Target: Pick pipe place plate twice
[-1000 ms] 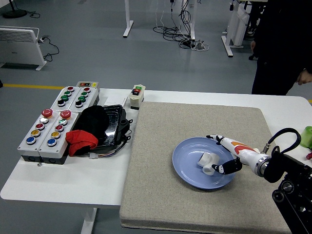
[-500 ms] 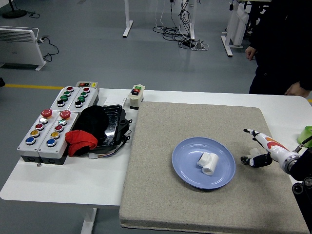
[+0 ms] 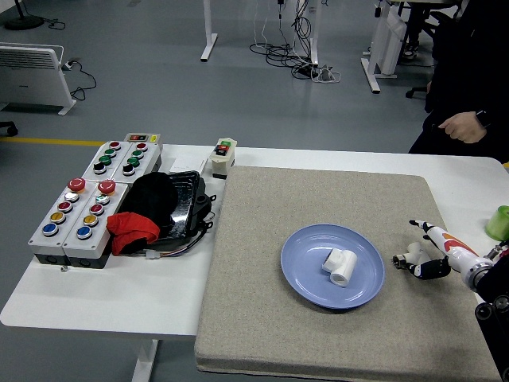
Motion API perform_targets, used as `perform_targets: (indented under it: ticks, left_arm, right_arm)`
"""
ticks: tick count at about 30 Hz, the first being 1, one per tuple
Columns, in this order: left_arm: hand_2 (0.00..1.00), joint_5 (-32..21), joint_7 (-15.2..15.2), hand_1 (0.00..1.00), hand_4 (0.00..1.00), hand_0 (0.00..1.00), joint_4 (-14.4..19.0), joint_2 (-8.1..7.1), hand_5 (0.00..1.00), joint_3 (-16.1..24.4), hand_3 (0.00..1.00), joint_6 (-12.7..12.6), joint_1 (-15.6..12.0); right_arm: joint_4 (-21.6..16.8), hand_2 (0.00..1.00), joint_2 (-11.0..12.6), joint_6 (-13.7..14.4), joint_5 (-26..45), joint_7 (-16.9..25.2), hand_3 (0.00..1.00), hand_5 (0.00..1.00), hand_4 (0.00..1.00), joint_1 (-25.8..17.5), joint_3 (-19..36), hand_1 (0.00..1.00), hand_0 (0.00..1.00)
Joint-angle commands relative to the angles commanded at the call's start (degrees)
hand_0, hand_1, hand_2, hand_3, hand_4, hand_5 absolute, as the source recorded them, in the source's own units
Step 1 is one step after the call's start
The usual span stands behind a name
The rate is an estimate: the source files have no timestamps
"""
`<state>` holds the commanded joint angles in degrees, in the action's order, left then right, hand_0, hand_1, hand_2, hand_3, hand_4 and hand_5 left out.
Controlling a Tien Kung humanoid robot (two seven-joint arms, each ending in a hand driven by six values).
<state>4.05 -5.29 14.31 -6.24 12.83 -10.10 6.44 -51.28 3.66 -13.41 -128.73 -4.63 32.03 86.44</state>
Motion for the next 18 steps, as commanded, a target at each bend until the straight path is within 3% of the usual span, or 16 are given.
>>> perform_targets:
  ticks: [7,10,11,16,17,18]
  left_arm:
    - [0.51,0.47,-0.18,0.582,0.271,0.62,-0.01,0.09,0.998,0.33,0.582,-0.04,-0.26]
    - [0.51,0.74,-0.26,0.582,0.271,0.62,-0.01,0.13,0.998,0.5,0.582,-0.07,-0.3]
    - [0.51,0.77,-0.27,0.582,0.272,0.62,-0.01,0.12,0.998,0.51,0.581,-0.07,-0.31]
    - [0.51,0.98,-0.31,0.582,0.272,0.62,-0.01,0.14,0.998,0.64,0.581,-0.09,-0.43]
    - [0.513,0.89,-0.29,0.583,0.27,0.62,-0.02,0.16,0.998,0.59,0.581,-0.12,-0.49]
    - [0.513,0.85,-0.27,0.583,0.27,0.62,-0.02,0.17,0.998,0.56,0.581,-0.14,-0.51]
  right_arm:
    - [1.85,0.898,0.35,-0.38,-1.27,0.25,0.89,0.261,0.719,0.44,-0.92,0.816,0.841]
    - [2.58,0.898,0.32,1.55,-1.27,1.31,0.89,0.261,0.719,0.71,-1.28,0.816,0.841]
    - [2.7,0.664,0.31,2.07,-1.27,1.55,0.799,0.176,0.632,0.75,-1.37,0.67,0.613]
    - [4.03,0.664,0.33,5.17,-1.27,2.81,0.799,0.176,0.632,0.86,-1.7,0.67,0.613]
    - [4.35,0.487,0.37,5.08,-1.27,2.58,0.652,0.05,0.486,0.83,-1.73,0.465,0.368]
    - [4.49,0.487,0.38,5.02,-1.27,2.47,0.652,0.05,0.486,0.81,-1.74,0.465,0.368]
